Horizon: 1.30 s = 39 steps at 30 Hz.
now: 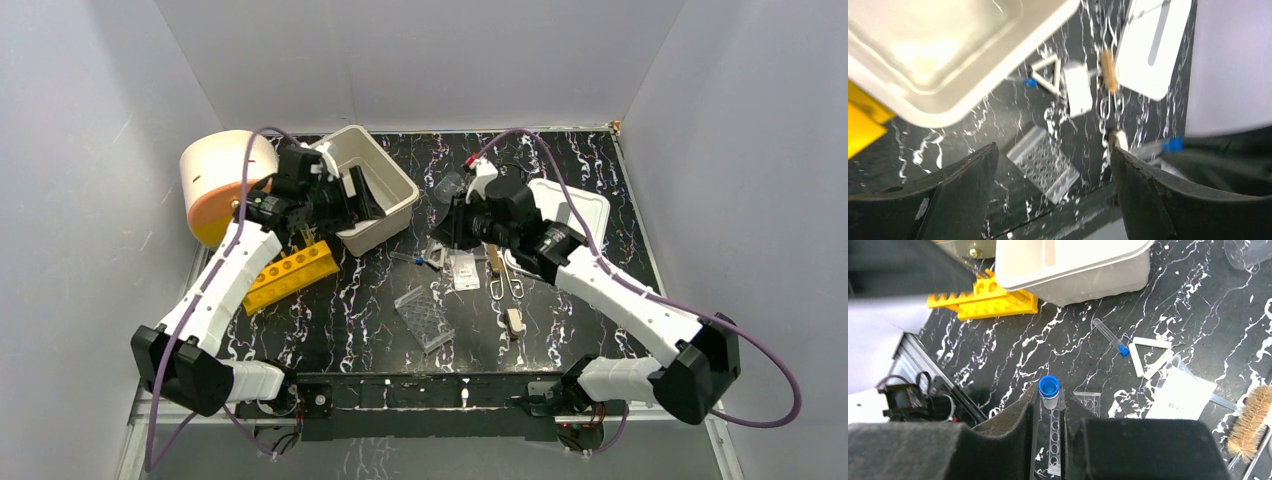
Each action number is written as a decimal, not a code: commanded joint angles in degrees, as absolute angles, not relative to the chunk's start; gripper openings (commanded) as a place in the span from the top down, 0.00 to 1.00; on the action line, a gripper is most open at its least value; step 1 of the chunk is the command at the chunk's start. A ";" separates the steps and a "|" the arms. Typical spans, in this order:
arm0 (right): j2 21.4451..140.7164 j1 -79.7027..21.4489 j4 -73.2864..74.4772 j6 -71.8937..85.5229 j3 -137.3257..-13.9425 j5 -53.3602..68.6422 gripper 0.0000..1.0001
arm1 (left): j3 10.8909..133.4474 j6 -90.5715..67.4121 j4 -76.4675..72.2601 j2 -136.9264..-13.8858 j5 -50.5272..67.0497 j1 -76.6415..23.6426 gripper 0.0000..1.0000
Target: Organize the chemistry lab equipment
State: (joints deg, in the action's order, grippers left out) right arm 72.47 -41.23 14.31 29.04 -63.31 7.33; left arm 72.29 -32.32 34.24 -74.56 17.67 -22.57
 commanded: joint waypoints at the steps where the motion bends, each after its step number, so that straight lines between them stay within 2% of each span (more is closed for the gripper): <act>1: 67.90 -47.43 7.81 21.05 -59.19 -4.16 0.75 | 82.88 -37.12 37.95 -72.91 9.21 -20.25 0.20; 8: 67.47 -57.68 4.38 15.83 -55.48 -14.90 0.75 | 92.70 -38.30 43.60 -73.49 -1.60 -20.15 0.20; 20: 72.33 -68.92 -2.95 10.84 -52.34 -25.42 0.75 | 94.28 -38.03 48.41 -71.63 -5.27 -20.13 0.19; 28: 75.71 -70.34 -6.45 13.25 -50.70 -27.78 0.75 | 86.55 -44.72 42.94 -67.78 -4.17 -20.15 0.19; 39: 78.52 -71.41 -10.35 13.80 -48.74 -25.29 0.74 | 87.88 -45.00 44.04 -68.97 -3.08 -20.18 0.19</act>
State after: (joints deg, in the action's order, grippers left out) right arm 77.69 -71.07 -5.06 13.06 -49.25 -25.93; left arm 86.30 -44.73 43.86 -68.86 -3.81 -20.12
